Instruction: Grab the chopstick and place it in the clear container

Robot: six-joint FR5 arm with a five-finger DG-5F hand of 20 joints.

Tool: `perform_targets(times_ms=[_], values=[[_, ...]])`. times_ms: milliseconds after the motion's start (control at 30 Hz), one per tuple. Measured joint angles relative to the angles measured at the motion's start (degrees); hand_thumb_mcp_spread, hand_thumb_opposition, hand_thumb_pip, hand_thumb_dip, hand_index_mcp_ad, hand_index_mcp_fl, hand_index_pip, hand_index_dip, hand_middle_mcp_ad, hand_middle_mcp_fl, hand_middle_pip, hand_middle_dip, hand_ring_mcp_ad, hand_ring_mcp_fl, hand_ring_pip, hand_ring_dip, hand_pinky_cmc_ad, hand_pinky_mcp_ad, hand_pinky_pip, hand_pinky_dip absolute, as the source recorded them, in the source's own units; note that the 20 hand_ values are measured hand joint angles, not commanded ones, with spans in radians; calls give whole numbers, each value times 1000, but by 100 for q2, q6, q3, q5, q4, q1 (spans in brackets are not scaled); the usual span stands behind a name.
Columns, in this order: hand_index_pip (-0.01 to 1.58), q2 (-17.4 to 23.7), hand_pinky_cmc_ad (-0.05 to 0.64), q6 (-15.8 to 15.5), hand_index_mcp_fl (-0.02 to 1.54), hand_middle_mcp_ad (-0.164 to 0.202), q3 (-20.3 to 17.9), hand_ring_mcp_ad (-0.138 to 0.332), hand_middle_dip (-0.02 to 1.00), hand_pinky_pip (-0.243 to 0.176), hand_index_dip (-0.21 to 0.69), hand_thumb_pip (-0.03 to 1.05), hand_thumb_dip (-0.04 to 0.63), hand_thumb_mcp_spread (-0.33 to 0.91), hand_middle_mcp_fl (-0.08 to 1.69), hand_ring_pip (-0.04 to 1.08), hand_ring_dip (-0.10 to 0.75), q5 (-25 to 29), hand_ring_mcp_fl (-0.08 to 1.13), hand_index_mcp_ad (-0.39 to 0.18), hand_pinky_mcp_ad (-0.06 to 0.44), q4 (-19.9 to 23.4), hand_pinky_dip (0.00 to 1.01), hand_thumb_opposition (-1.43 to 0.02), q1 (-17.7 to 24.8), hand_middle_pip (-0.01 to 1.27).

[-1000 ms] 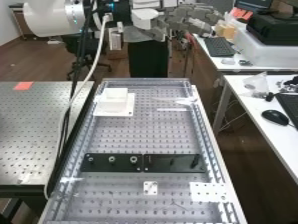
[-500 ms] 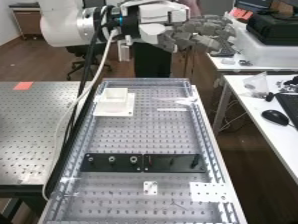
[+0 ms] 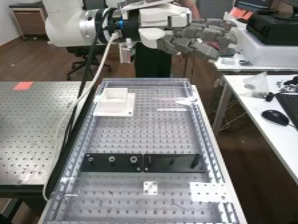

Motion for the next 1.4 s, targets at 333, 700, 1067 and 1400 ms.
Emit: perform_targets(times_ms=[333, 700, 1067, 1400], values=[[93, -63, 410, 33, 38, 77, 102, 157, 316, -61, 108, 864, 98, -14, 89, 113, 227, -130, 14, -87, 326, -128, 272, -852, 26, 136], [96, -87, 410, -5, 40, 79, 153, 154, 312, -58, 94, 864, 110, -10, 113, 113, 218, -115, 14, -87, 330, -127, 286, -867, 44, 136], [96, -36, 410, -110, 40, 79, 125, 157, 312, -58, 94, 864, 108, -10, 113, 113, 218, -188, 14, -87, 330, -51, 286, -867, 47, 136], [99, 50, 410, -127, 40, 80, 21, 155, 316, -58, 87, 864, 108, -10, 122, 113, 218, 25, 14, -87, 330, 59, 286, -867, 86, 136]])
